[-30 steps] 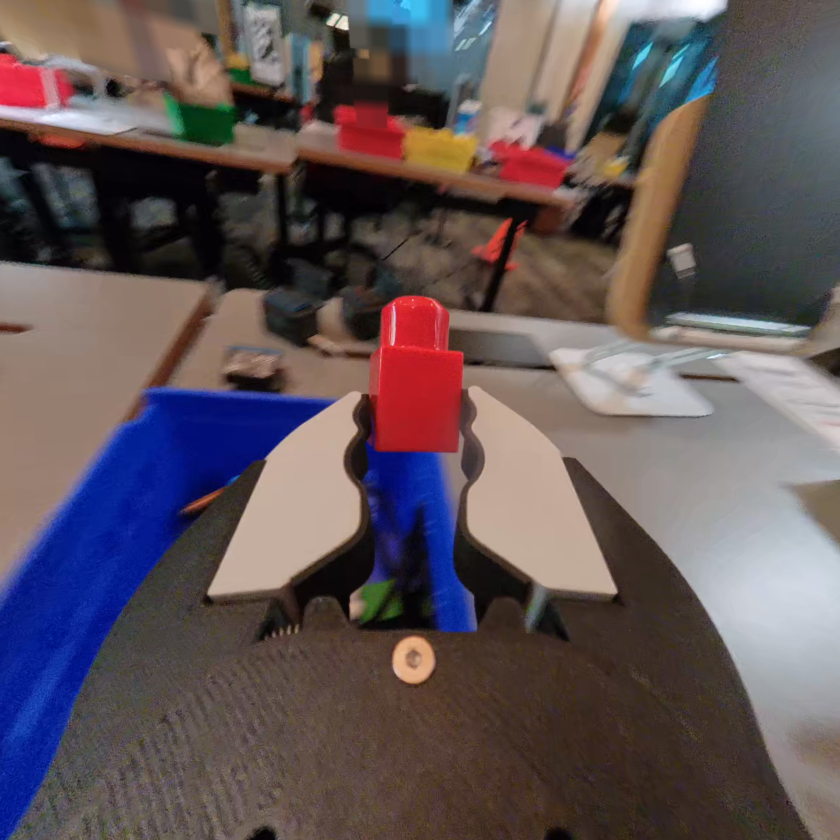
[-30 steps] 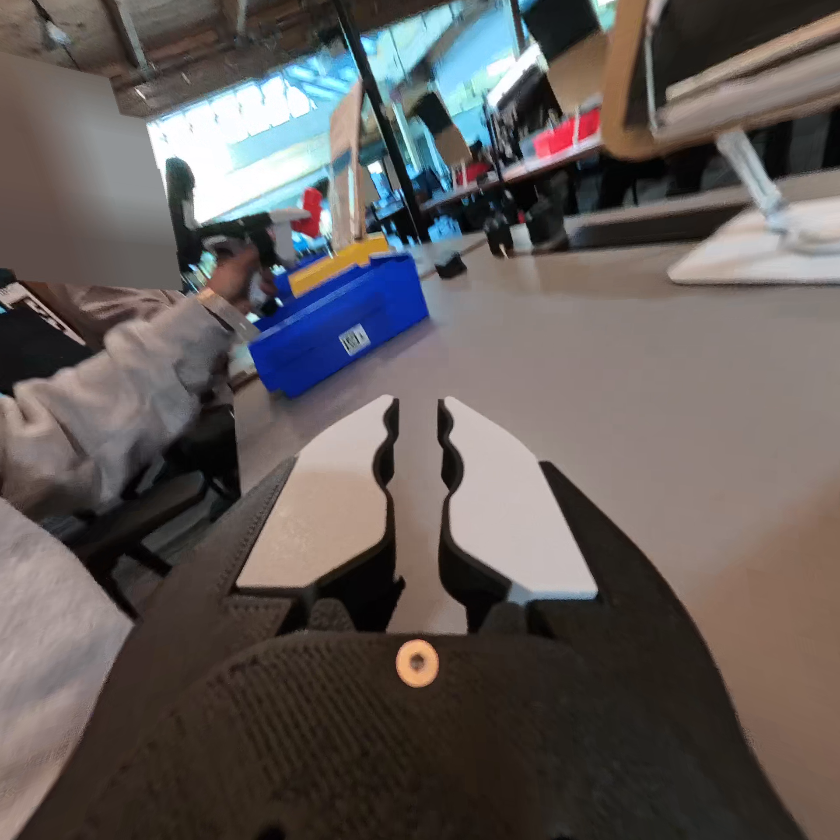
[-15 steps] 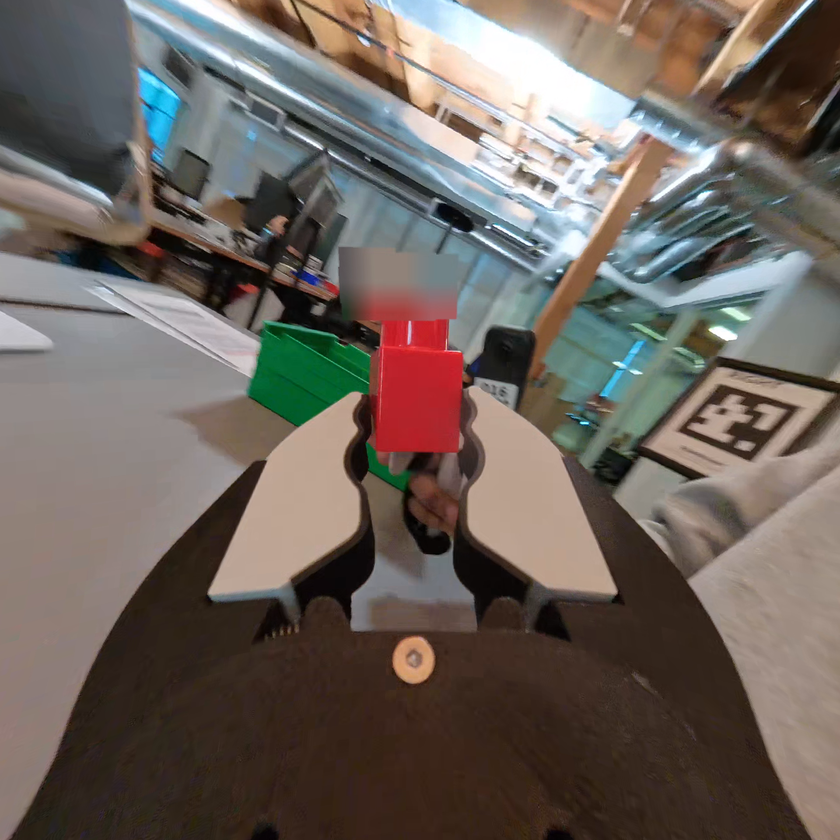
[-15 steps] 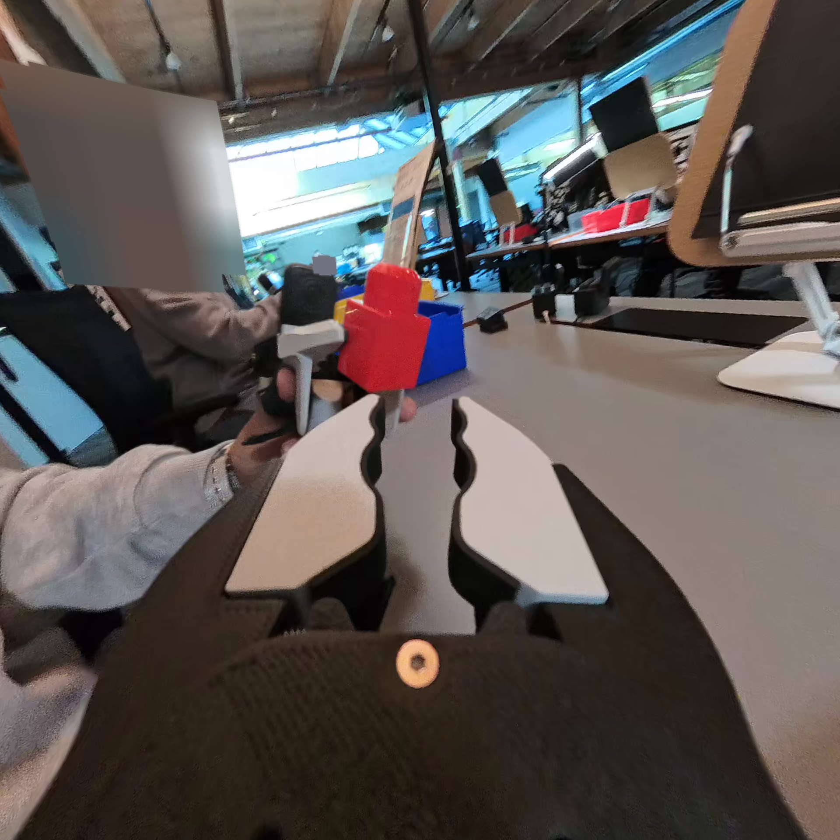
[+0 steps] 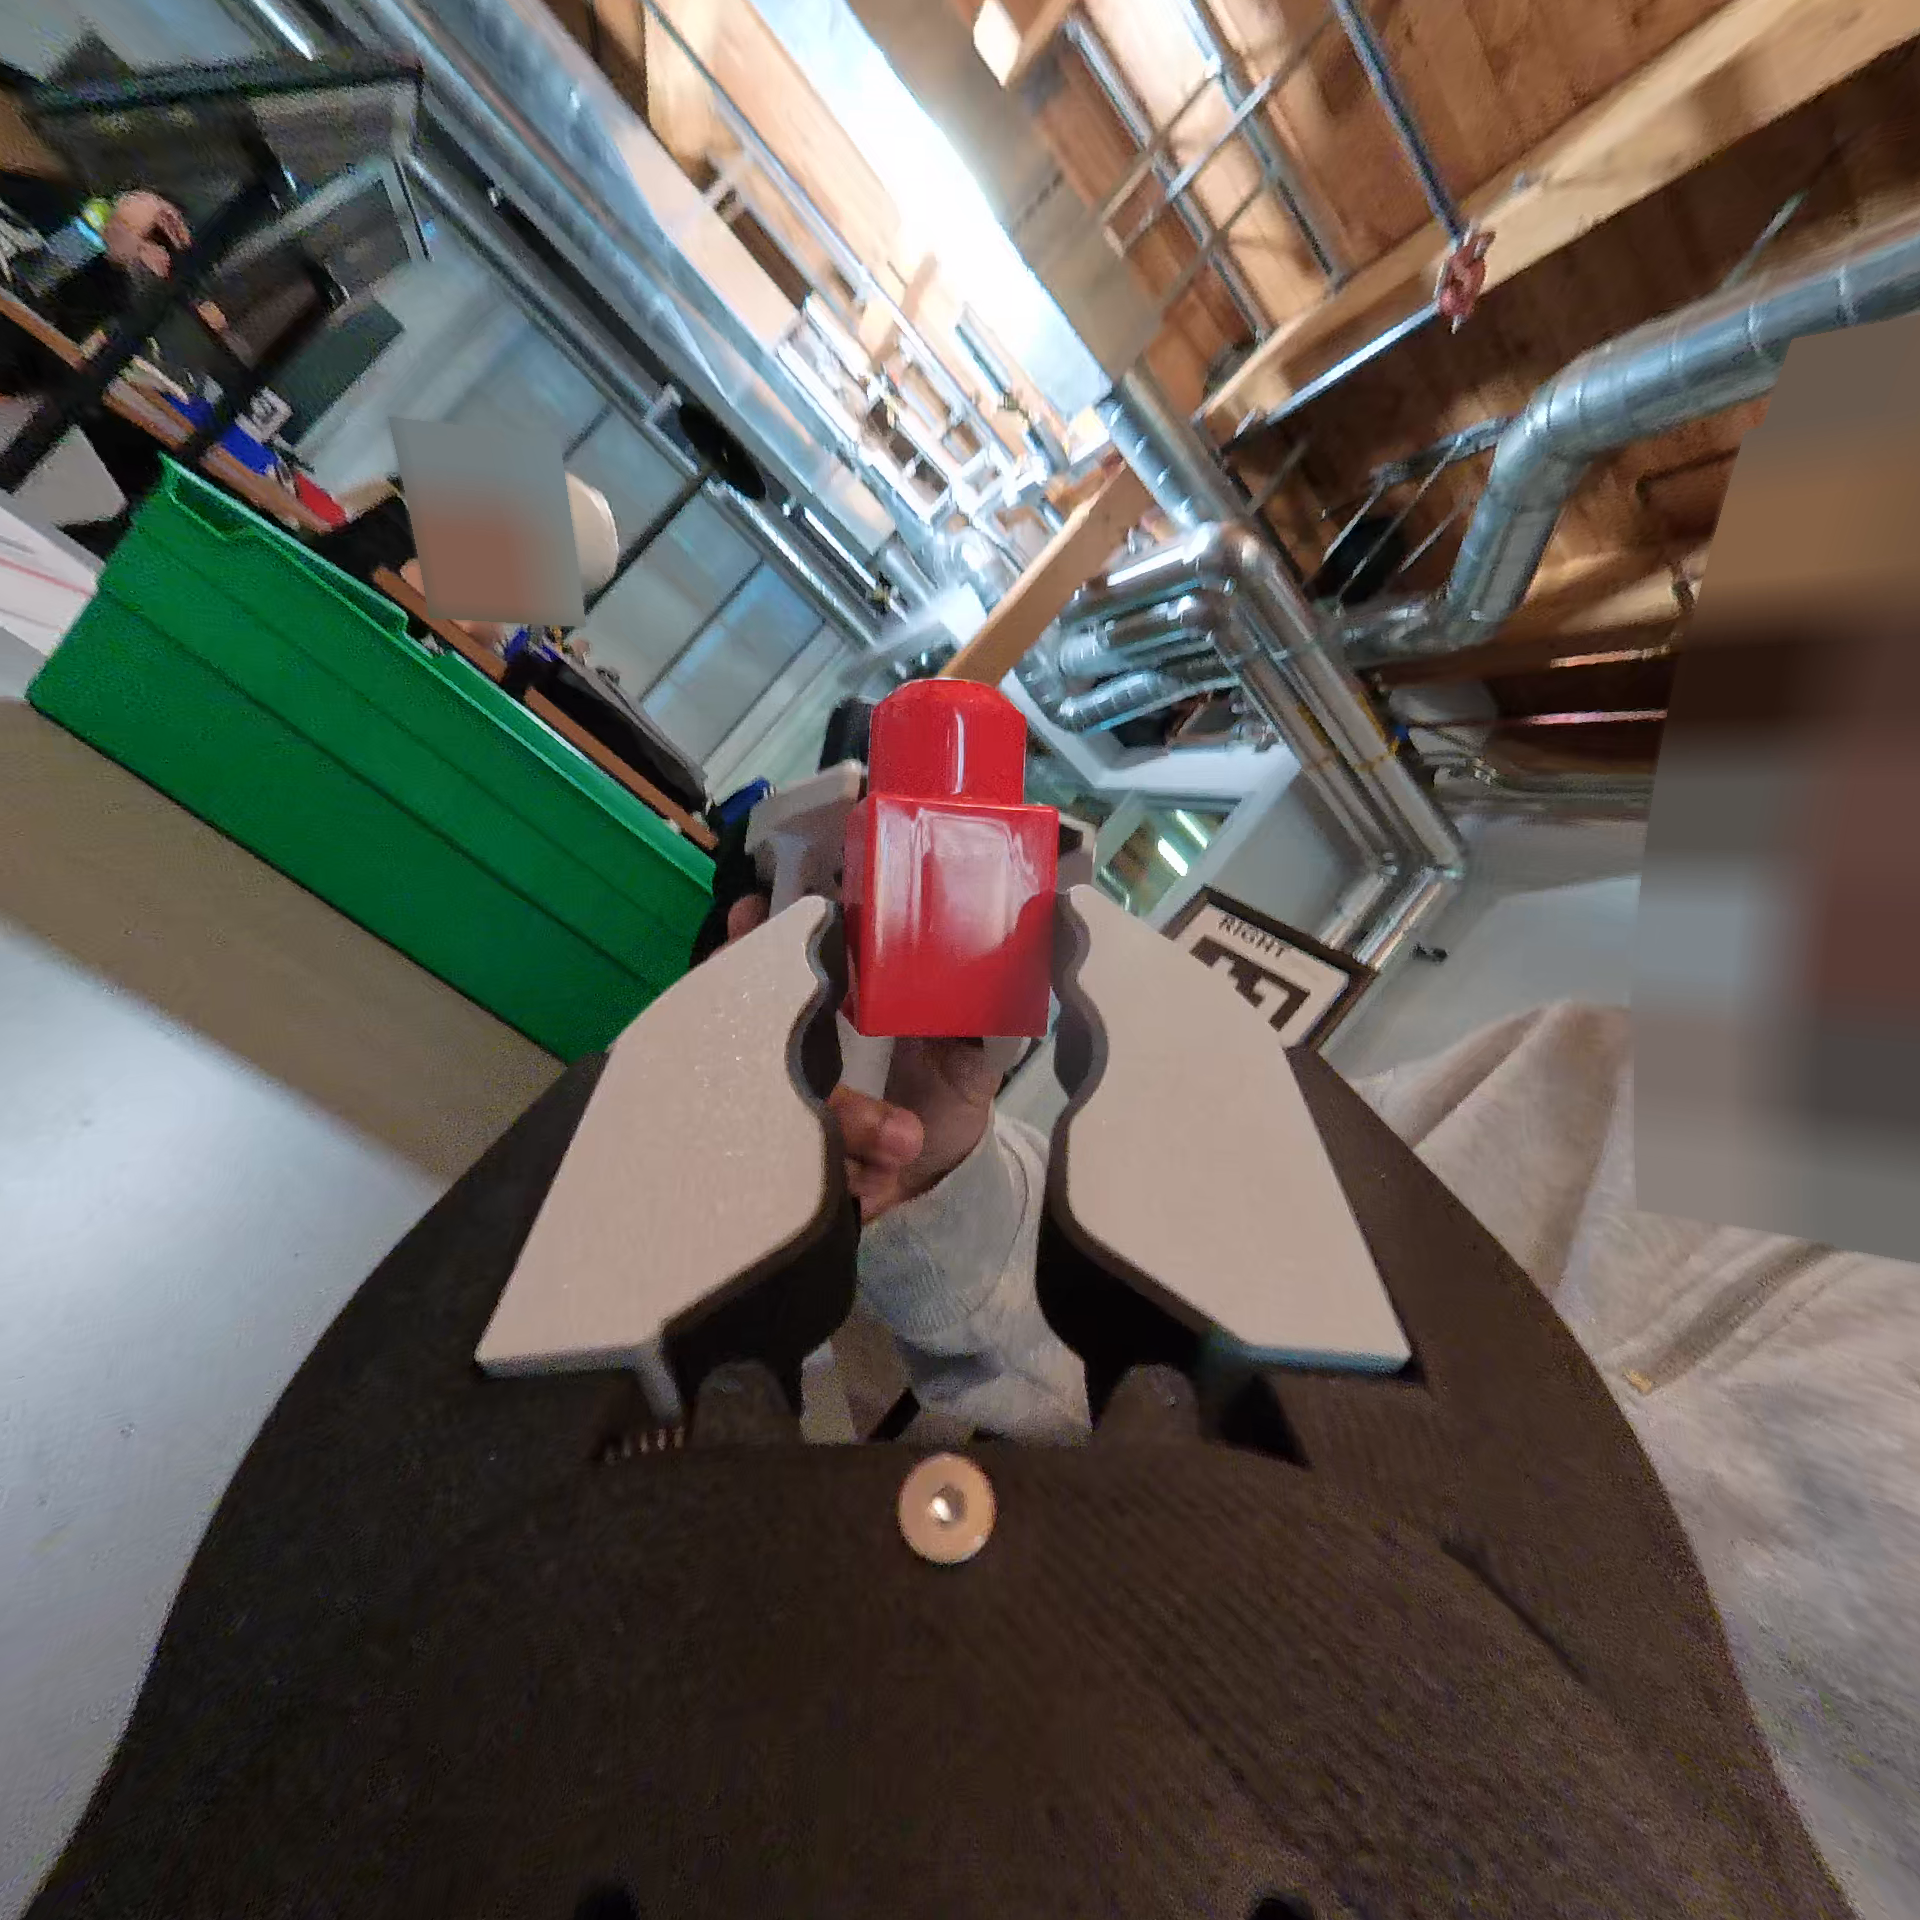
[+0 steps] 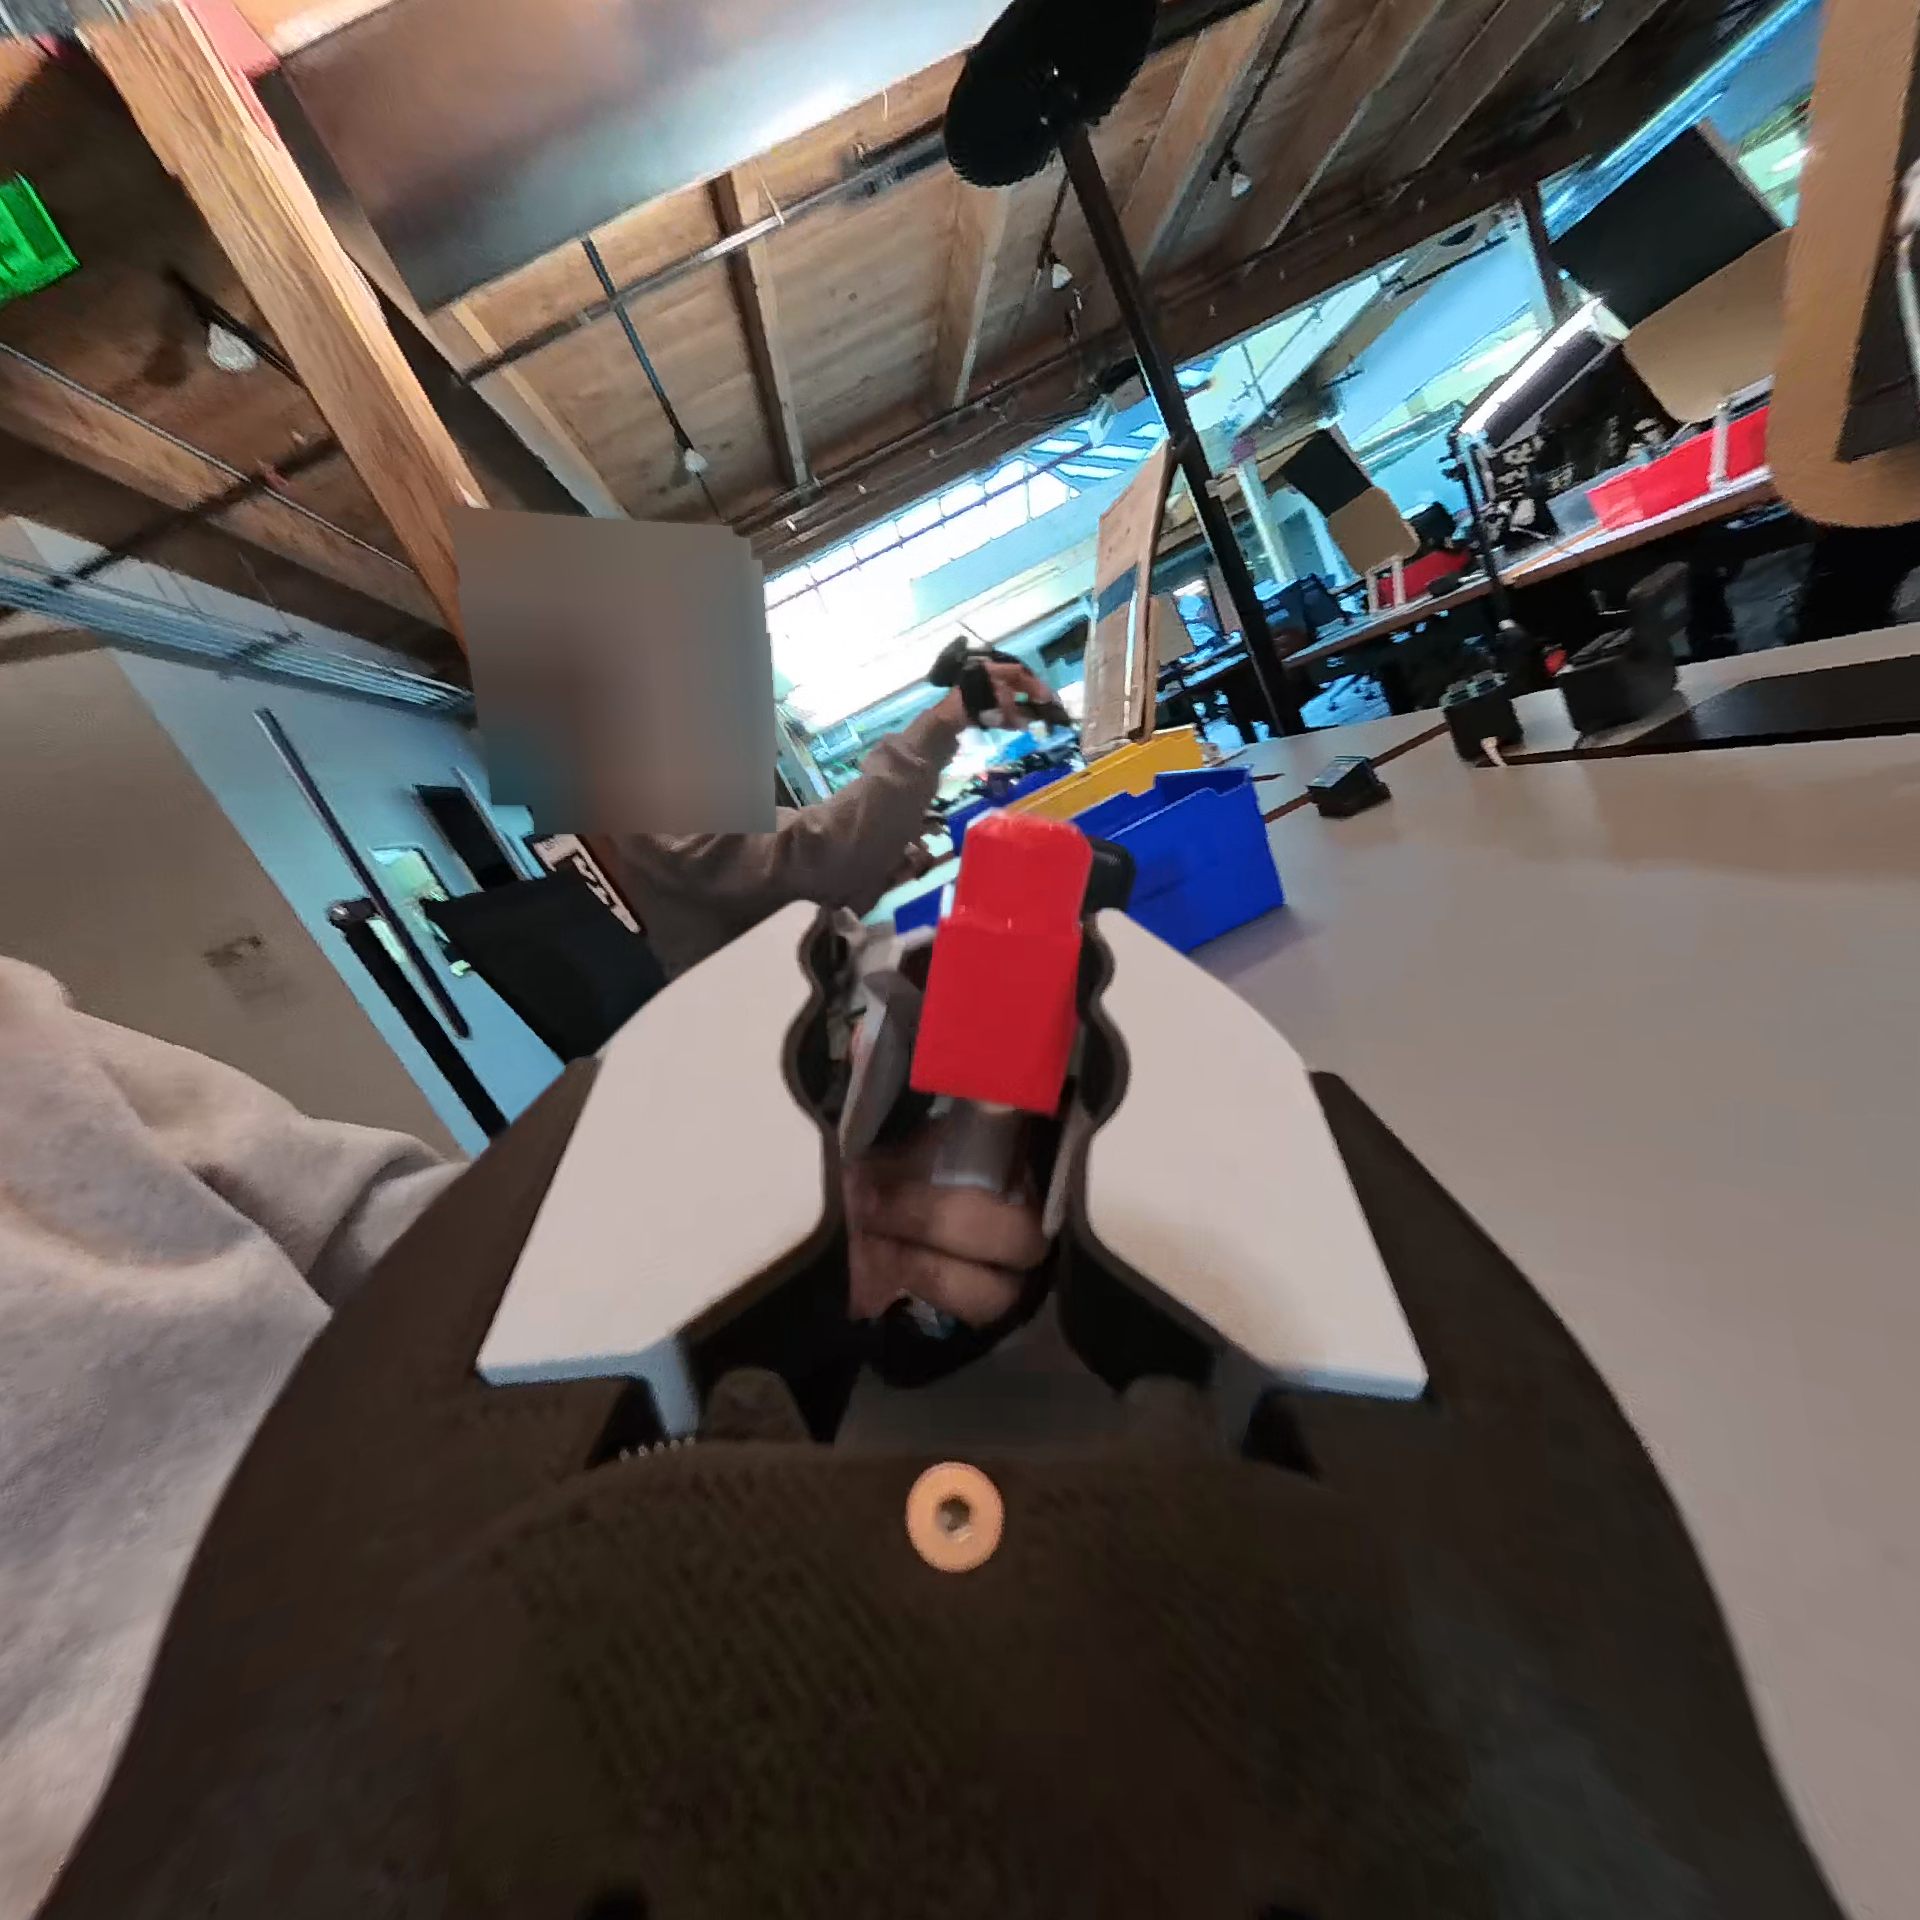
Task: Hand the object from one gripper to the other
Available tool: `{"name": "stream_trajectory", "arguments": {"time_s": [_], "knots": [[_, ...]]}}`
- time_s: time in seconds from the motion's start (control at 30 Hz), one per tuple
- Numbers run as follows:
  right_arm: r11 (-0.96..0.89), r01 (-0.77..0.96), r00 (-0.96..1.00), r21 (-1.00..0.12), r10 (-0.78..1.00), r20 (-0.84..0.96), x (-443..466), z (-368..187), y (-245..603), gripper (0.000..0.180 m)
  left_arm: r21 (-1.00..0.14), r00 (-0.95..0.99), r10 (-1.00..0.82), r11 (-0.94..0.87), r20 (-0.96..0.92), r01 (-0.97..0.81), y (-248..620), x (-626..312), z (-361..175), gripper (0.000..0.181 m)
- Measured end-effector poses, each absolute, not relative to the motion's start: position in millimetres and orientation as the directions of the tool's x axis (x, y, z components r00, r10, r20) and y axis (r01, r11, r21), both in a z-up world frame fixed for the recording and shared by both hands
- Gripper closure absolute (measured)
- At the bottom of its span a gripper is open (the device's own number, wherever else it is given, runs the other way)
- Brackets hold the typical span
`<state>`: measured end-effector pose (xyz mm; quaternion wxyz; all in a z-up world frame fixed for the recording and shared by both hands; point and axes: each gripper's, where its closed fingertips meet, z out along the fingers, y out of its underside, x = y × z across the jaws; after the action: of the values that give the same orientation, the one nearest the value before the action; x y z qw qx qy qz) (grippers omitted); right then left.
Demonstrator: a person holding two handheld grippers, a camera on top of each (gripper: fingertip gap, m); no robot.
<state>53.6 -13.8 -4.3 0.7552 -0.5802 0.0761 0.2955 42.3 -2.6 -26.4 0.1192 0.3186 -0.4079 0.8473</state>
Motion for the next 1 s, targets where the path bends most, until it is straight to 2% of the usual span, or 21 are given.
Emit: {"name": "stream_trajectory", "arguments": {"time_s": [0.17,0.43,0.53,0.87,1.0], "knots": [[0.148,-0.567,0.788,-0.81,0.383,-0.482,60,-4,-13,0.132,-0.695,-0.786,-0.101,-0.545,0.61,-0.469,-15,39,-37,0.142],[0.045,-0.604,0.727,-0.796,0.44,-0.527,49,-14,10,0.14,-0.697,-0.783,-0.124,-0.554,0.609,-0.455,-10,30,-40,0.142],[0.0,-0.609,0.698,-0.794,0.476,-0.535,38,-16,18,0.15,-0.697,-0.774,-0.153,-0.565,0.615,-0.442,-5,27,-41,0.142],[-0.015,-0.53,0.75,-0.848,0.458,-0.477,28,-19,29,0.15,-0.701,-0.761,-0.193,-0.574,0.619,-0.424,5,20,-41,0.142],[0.013,-0.539,0.756,-0.842,0.449,-0.477,33,-14,23,0.15,-0.686,-0.732,-0.228,-0.596,0.643,-0.417,9,28,-44,0.122]]}}
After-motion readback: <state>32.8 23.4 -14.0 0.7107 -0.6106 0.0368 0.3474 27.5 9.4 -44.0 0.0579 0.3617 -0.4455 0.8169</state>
